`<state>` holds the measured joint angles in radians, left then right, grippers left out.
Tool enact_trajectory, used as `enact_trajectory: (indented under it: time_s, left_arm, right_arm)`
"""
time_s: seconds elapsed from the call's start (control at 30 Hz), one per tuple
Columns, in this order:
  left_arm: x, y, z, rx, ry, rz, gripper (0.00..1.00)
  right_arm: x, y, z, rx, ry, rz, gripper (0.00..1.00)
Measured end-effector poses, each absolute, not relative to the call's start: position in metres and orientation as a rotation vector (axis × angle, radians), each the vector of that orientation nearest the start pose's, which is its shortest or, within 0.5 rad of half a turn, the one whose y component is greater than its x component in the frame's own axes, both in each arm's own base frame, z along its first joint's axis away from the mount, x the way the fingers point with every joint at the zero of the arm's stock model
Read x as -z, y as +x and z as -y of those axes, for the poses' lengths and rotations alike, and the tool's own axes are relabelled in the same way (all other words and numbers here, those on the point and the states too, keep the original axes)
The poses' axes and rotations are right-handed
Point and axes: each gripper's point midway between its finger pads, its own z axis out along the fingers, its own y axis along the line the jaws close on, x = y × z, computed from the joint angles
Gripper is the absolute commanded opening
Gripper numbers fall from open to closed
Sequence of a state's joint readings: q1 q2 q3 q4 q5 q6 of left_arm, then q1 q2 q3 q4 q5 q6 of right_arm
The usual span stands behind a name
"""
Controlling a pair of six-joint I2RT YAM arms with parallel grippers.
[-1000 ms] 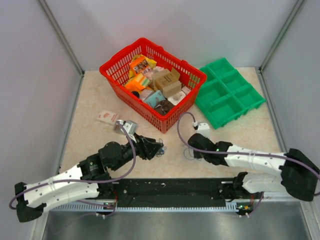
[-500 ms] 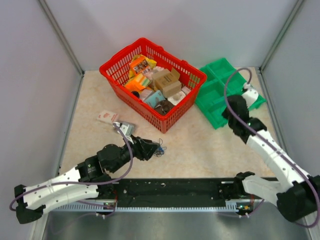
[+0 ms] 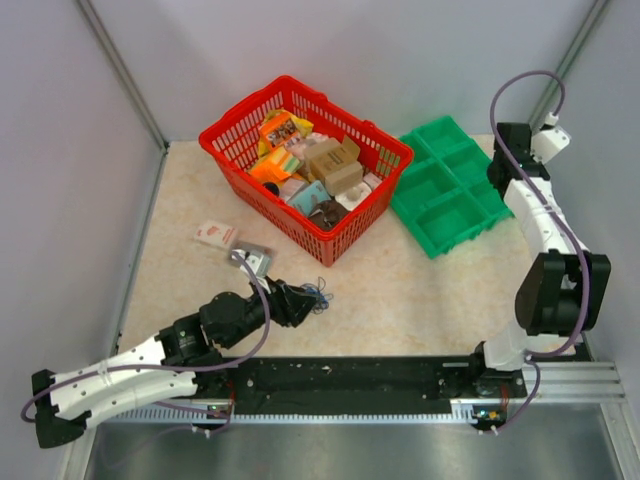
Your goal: Untangle the cables
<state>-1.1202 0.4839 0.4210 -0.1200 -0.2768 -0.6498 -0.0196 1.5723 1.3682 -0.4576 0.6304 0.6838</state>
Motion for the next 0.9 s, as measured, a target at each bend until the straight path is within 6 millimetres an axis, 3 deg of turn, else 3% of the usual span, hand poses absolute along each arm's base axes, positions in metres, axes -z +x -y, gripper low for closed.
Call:
enact_trajectory:
  time_s: [0.13,0.27,0.37,0.5,0.6,0.77,0.9]
  left_arm:
    - [-0.203,0.140,0.236,1.023,0.241,-1.847,0.58]
    - [-0.205,0.140,0.236,1.025,0.255,-1.837,0.58]
    - [-0.205,0.137,0.236,1.032,0.268,-1.835,0.58]
    - [-0.208,0.135,0.233,1.046,0.266,-1.821,0.58]
    - [-0.212,0.134,0.230,1.058,0.260,-1.806,0.58]
    - [-0.218,0.132,0.227,1.081,0.240,-1.785,0.59]
    - [-0.214,0.134,0.225,1.064,0.222,-1.803,0.58]
  right_arm:
    - [-0.199,0.446,0.112,0.371,1.060,-1.865,0.00]
    - [-0.169,0.448,0.118,0.434,1.052,-1.942,0.00]
    - [-0.149,0.450,0.118,0.472,1.033,-2.002,0.12]
    - [-0.134,0.456,0.120,0.510,0.991,-2.060,0.43]
    - [-0.133,0.463,0.119,0.518,0.948,-2.093,0.60]
    - [-0.142,0.470,0.111,0.467,0.887,-2.124,0.70]
    - [-0.164,0.460,0.091,0.448,0.808,-2.122,0.73]
